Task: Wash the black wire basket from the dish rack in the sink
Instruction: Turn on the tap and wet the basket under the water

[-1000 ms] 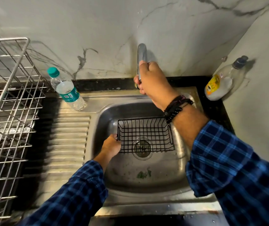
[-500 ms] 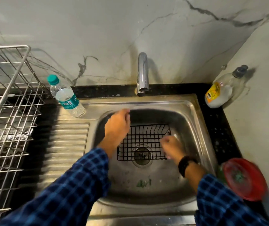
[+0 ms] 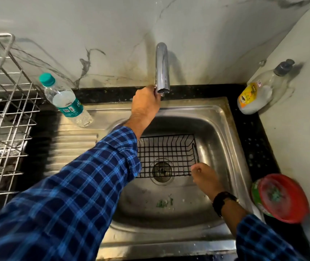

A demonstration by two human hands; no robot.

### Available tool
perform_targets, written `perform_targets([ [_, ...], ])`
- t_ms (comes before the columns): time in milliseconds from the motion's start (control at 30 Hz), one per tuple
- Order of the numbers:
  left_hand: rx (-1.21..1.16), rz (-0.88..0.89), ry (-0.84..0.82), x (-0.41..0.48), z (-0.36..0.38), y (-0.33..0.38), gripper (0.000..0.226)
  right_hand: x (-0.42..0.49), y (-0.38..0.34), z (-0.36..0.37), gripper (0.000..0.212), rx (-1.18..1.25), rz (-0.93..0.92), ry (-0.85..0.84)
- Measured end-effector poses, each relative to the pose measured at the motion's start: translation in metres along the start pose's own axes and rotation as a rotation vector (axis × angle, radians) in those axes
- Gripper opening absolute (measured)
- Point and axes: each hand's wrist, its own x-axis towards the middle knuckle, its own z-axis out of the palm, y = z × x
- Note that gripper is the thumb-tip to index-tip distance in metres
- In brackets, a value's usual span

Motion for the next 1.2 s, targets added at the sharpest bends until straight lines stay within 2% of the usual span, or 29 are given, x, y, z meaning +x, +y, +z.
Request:
perform_targets([
  [33, -0.114, -0.069, -0.021, 0.002, 0.003, -0.003, 0.025, -0.002, -0.002, 0.000, 0.019, 0.011, 0.000, 0.002],
  [133, -0.697, -0.461, -0.159, 0.011, 0.003, -0.004, 0.025, -0.003, -0.003, 0.003, 0.017, 0.044, 0.009, 0.009],
  [167, -0.768, -0.493, -0.169, 0.015, 0.000, -0.006, 0.026, -0.004, -0.003, 0.002, 0.017, 0.051, 0.022, 0.009],
  [267, -0.593, -0.343, -0.127, 0.004, -0.005, -0.028, 0.027, -0.005, -0.002, -0.001, 0.014, 0.110, 0.061, 0.008],
  [333, -0.419, -0.327, -0.072, -0.025, 0.003, -0.069, 0.030, -0.004, 0.002, -0.004, 0.016, 0.121, 0.093, 0.010],
  [400, -0.217, -0.470, -0.044, -0.058, 0.015, -0.119, 0.033, -0.003, 0.004, -0.005, 0.019, 0.139, 0.115, 0.031],
  [467, -0.148, -0.710, -0.136, -0.083, 0.033, -0.159, 0.052, 0.002, 0.004, -0.004, 0.018, 0.155, 0.147, 0.079],
  [500, -0.166, -0.785, -0.218, -0.092, 0.041, -0.172, 0.055, 0.005, 0.003, -0.005, 0.020, 0.156, 0.168, 0.099],
  [567, -0.207, -0.769, -0.354, -0.098, 0.058, -0.194, 0.039, 0.015, 0.002, -0.004, 0.028, 0.136, 0.197, 0.103],
  [667, -0.187, -0.719, -0.334, -0.085, 0.072, -0.215, 0.013, 0.039, 0.003, 0.005, 0.045, 0.199, 0.257, -0.034],
  [700, -0.188, -0.699, -0.322, -0.081, 0.073, -0.215, 0.009, 0.042, -0.002, 0.007, 0.042, 0.249, 0.266, -0.048],
  [767, -0.210, -0.621, -0.324, -0.074, 0.071, -0.213, 0.005, 0.044, -0.006, 0.010, 0.024, 0.308, 0.222, 0.047],
  [800, -0.259, -0.572, -0.322, -0.074, 0.066, -0.206, 0.009, 0.039, -0.009, 0.008, 0.018, 0.319, 0.178, 0.115],
  [867, -0.433, -0.503, -0.339, -0.080, 0.049, -0.185, 0.029, 0.028, -0.012, -0.001, 0.010, 0.238, 0.089, 0.225],
  [933, -0.628, -0.468, -0.333, -0.082, 0.036, -0.161, 0.040, 0.016, -0.021, -0.012, 0.012, 0.216, 0.023, 0.231],
  [1000, -0.718, -0.446, -0.360, -0.083, 0.024, -0.136, 0.016, 0.010, -0.031, -0.021, 0.028, 0.275, 0.019, 0.209],
  [1100, -0.783, -0.509, -0.454, -0.080, 0.013, -0.107, 0.046, 0.008, -0.051, -0.035, 0.062, 0.253, 0.002, 0.274],
  [1200, -0.784, -0.547, -0.390, -0.081, 0.011, -0.095, 0.070, 0.002, -0.065, -0.031, 0.083, 0.017, -0.056, 0.367],
])
